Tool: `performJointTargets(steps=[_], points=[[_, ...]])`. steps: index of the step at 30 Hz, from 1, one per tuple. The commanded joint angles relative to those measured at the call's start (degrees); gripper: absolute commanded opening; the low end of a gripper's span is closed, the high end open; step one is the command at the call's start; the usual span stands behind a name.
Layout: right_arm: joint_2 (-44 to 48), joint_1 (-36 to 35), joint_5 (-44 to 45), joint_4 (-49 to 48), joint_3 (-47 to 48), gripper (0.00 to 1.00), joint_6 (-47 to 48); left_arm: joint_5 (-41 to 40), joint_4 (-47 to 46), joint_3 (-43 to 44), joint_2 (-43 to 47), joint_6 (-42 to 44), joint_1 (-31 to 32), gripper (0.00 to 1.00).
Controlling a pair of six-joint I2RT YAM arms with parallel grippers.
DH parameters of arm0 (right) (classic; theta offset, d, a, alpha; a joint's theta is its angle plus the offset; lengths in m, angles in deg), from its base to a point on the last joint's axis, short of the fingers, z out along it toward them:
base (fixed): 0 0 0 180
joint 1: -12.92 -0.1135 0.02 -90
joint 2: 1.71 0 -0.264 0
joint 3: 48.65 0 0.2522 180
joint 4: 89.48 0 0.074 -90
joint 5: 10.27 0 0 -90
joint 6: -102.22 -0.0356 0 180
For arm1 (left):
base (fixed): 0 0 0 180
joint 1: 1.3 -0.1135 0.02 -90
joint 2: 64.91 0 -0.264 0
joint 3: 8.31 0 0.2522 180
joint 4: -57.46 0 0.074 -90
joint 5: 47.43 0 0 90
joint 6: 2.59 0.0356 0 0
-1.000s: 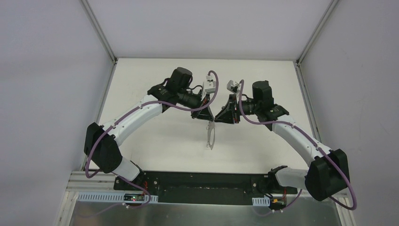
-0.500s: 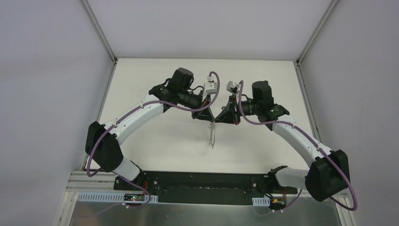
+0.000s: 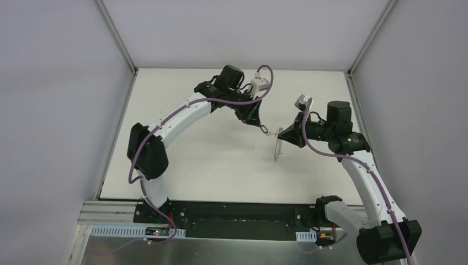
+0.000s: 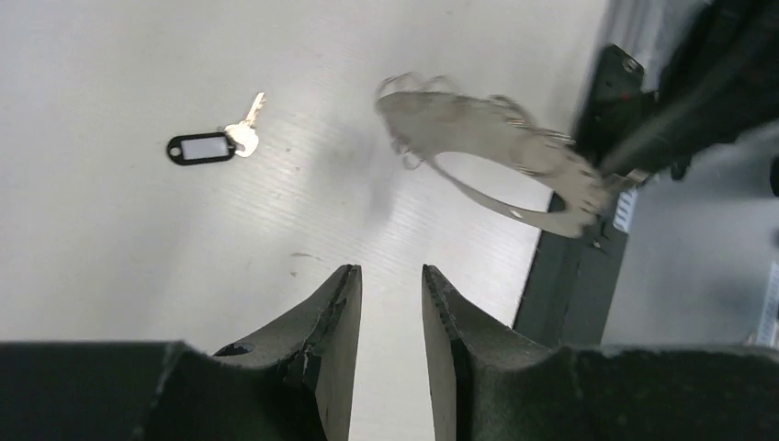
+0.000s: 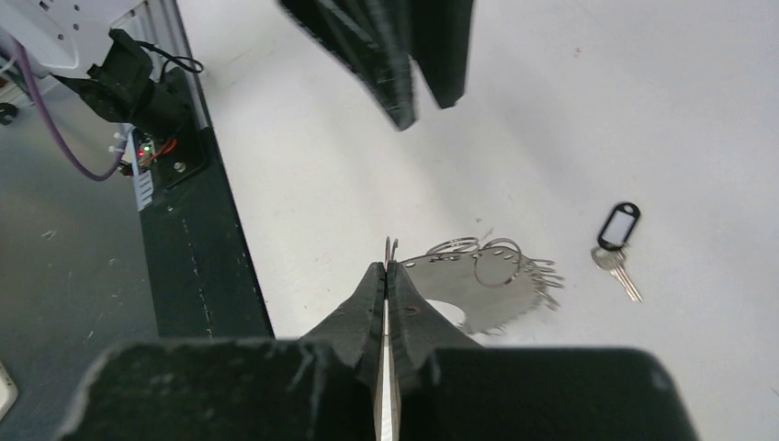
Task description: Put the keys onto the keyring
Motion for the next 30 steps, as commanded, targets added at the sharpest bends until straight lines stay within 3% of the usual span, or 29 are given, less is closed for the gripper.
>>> performJointTargets(steps=[1, 7, 10, 14, 30], points=[[3.45, 3.12, 2.43, 8.03, 2.10, 0.00, 3.74, -10.89, 5.99, 7.22, -9.07, -8.10, -0.07, 0.32], [4.79, 6.84, 2.60, 9.59, 2.73, 0.00, 2.42, -16.18, 6.15, 14.99, -17.73, -12.65, 0.96, 0.63], [4.63, 7.83, 2.07, 9.58, 2.65, 0.00, 2.25, -19.38, 6.03, 18.37, -20.53, -13.63, 2.11, 0.70], [4.42, 8.93, 0.87, 8.34, 1.51, 0.00, 1.97, -24.50, 7.08, 23.03, -24.51, -14.07, 3.80, 0.70], [6.50, 10.74, -1.03, 7.32, -1.37, 0.00, 2.08, -35.99, 11.42, 36.88, -39.02, -15.94, 7.97, 0.46]])
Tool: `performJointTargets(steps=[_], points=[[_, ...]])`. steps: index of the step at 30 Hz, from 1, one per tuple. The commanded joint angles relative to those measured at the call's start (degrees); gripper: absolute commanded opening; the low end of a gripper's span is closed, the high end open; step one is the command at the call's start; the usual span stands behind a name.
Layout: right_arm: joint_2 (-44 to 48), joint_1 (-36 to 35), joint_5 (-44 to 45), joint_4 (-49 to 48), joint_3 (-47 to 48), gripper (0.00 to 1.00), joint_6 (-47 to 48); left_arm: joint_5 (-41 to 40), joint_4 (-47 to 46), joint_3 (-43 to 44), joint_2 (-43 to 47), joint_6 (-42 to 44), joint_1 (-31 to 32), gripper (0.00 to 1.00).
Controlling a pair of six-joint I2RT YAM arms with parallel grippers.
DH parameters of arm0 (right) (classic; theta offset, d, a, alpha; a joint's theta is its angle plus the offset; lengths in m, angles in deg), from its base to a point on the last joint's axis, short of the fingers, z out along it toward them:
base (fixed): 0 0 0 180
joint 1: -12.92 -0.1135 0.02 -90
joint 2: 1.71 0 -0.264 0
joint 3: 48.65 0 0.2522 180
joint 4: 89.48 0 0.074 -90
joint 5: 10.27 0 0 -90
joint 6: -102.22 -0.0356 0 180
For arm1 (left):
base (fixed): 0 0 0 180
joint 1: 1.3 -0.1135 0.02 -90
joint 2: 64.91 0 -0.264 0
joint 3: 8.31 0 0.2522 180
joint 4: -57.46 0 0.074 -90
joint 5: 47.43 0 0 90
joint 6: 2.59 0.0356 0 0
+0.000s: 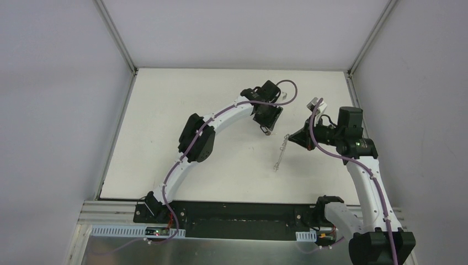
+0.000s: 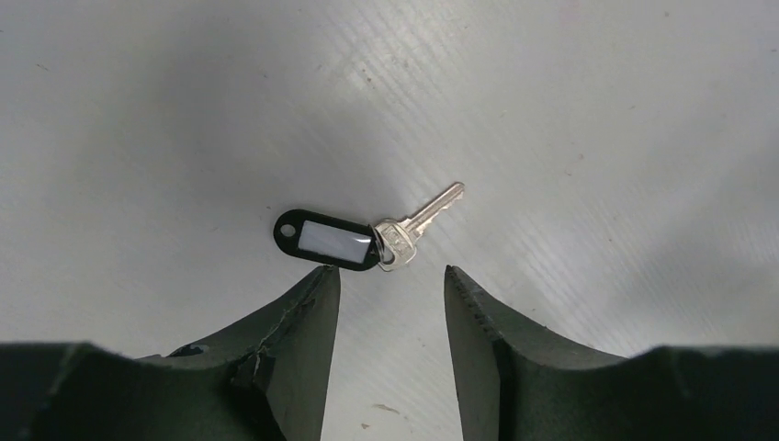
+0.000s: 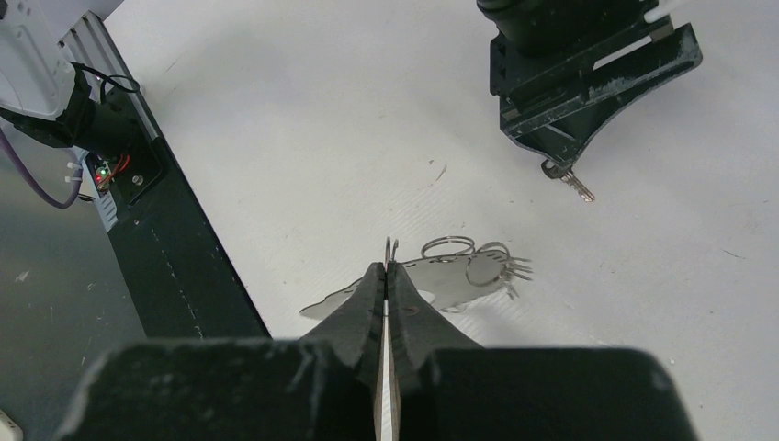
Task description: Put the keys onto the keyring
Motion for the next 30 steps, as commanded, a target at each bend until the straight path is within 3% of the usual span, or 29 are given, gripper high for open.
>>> performJointTargets(steps=[1, 30], points=[[2.14, 0.42, -2.96, -1.70, -0.17, 0.00, 0.34, -5.18, 2.63, 4.08, -1.23, -0.40, 0.77, 0.46], [2.71, 0.58, -4.11, -1.69, -1.23, 0.00, 0.87, -5.54, 2.37, 5.71, -5.19, 1.36, 2.10, 0.27]])
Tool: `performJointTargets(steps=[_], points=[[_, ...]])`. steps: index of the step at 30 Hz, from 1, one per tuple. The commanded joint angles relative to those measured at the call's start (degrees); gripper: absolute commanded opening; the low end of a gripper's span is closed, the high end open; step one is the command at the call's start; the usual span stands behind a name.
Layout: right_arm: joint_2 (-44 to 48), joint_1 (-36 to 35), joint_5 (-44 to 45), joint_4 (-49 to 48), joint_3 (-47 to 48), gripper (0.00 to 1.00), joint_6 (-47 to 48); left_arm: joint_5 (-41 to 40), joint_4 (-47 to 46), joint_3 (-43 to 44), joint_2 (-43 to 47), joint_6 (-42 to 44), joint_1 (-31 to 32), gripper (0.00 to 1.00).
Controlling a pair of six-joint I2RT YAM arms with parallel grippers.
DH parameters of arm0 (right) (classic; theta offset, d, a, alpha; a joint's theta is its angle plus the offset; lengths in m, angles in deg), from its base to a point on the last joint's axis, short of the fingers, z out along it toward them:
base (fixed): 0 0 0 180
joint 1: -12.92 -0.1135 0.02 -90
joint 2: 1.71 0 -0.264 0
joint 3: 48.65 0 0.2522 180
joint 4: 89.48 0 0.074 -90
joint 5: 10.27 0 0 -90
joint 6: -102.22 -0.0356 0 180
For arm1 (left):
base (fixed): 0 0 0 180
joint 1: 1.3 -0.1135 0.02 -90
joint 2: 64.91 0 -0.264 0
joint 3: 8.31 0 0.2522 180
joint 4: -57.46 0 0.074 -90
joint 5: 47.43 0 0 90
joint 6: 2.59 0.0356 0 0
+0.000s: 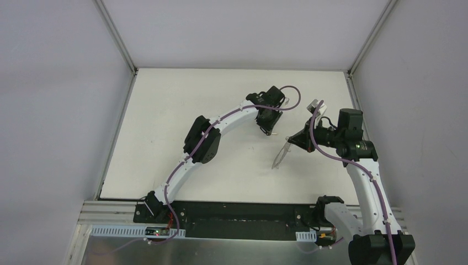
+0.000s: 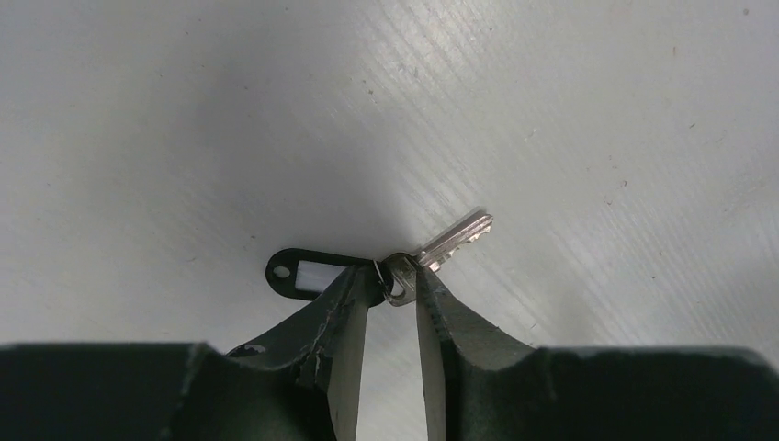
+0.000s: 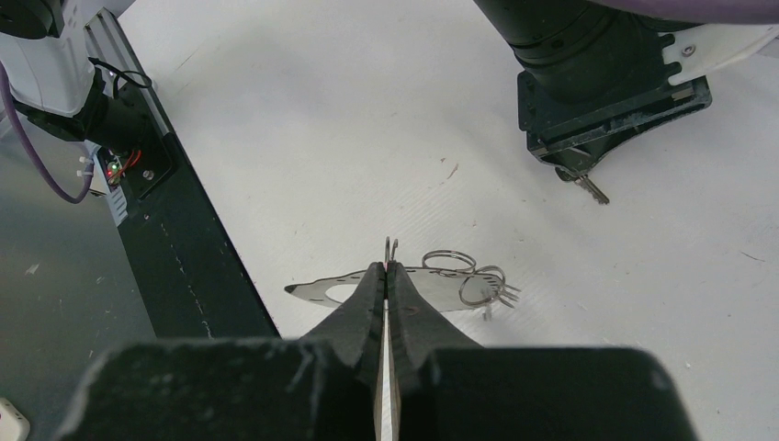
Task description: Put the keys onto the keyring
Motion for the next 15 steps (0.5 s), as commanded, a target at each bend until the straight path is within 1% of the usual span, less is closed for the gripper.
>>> performJointTargets(steps=[1, 8, 15], points=[[1.10, 0.33, -2.66, -1.64, 0.21, 0.00, 0.82, -0.81, 0.97, 2.02, 0.24, 1.12, 0.09, 0.26], [1.07, 0.33, -2.67, -1.68, 0.08, 0.00, 0.98, -0.80, 0.97, 1.51, 0.65, 1.84, 0.12, 0.17], [0.99, 0.25, -2.57, -1.69, -0.05, 0.00, 1.14, -0.88, 0.60, 0.30, 3.26, 4.23, -0.04, 0.02]])
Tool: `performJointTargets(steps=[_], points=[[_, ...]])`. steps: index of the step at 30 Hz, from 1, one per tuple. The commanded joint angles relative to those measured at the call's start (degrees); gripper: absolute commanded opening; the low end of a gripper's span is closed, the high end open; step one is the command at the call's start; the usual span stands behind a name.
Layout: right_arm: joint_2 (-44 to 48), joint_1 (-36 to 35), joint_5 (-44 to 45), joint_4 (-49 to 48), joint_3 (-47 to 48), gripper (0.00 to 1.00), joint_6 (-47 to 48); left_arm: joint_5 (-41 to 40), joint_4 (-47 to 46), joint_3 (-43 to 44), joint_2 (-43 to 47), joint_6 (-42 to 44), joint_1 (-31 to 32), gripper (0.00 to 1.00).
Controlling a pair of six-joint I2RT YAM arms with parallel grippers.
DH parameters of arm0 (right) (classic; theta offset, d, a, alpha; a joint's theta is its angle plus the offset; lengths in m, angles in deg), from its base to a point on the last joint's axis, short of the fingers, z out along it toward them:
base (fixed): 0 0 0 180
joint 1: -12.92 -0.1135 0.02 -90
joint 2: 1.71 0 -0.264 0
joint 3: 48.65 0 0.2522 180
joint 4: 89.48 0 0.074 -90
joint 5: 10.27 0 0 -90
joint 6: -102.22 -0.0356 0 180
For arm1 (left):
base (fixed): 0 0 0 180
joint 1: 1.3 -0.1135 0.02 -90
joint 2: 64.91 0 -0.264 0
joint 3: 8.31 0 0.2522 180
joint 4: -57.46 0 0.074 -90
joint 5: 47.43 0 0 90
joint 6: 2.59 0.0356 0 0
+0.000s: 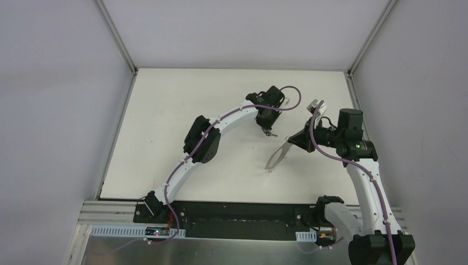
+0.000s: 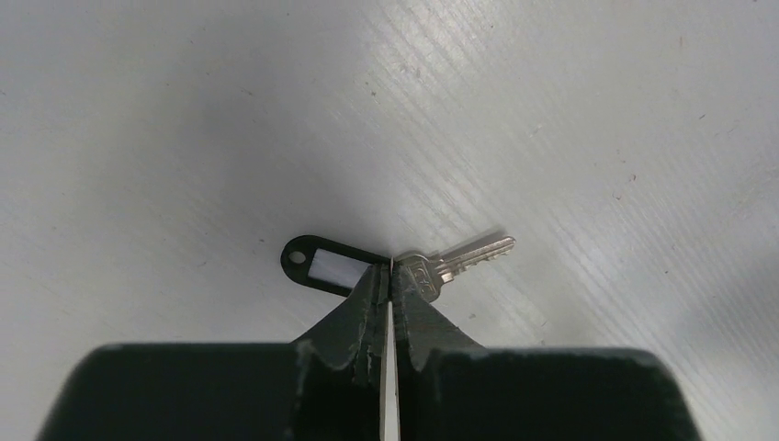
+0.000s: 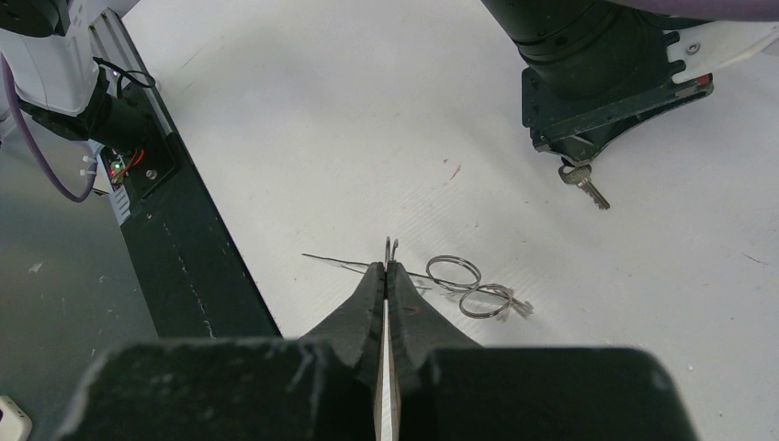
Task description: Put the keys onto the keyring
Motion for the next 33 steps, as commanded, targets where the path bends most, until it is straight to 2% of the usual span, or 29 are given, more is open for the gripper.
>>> performJointTargets(steps=[1, 5, 10, 18, 26, 33], points=[[0.88, 0.23, -2.14, -1.64, -0.03, 0.00, 1.11, -0.29, 0.62, -0.24, 3.94, 3.05, -0.18, 0.00], [0.60, 0.16, -2.18, -1.66, 0.28, 0.00, 1.12, 4.07, -0.83, -4.91, 8.97, 5.15, -0.84, 0.00], [-0.32, -0.28, -2.21, -1.37, 1.14, 0.00, 1.47, 11.16, -2.52, -14.44, 19.45, 9.80, -1.78, 0.00], [-1.97, -1.48, -2.55, 0.19, 3.49, 0.00, 3.41, 16.47, 2.04, -20.60, 30.95, 16.28, -2.85, 0.00], [-2.02, -1.54, -2.39, -0.73, 2.52, 0.00, 2.91, 13.30, 6.01, -23.18, 27.74, 17.82, -2.87, 0.00], [-1.26, -1.45, -1.65, -0.51, 1.39, 0.00, 3.60, 11.81, 1.80, -32.10, 27.66, 16.29, -2.72, 0.00]])
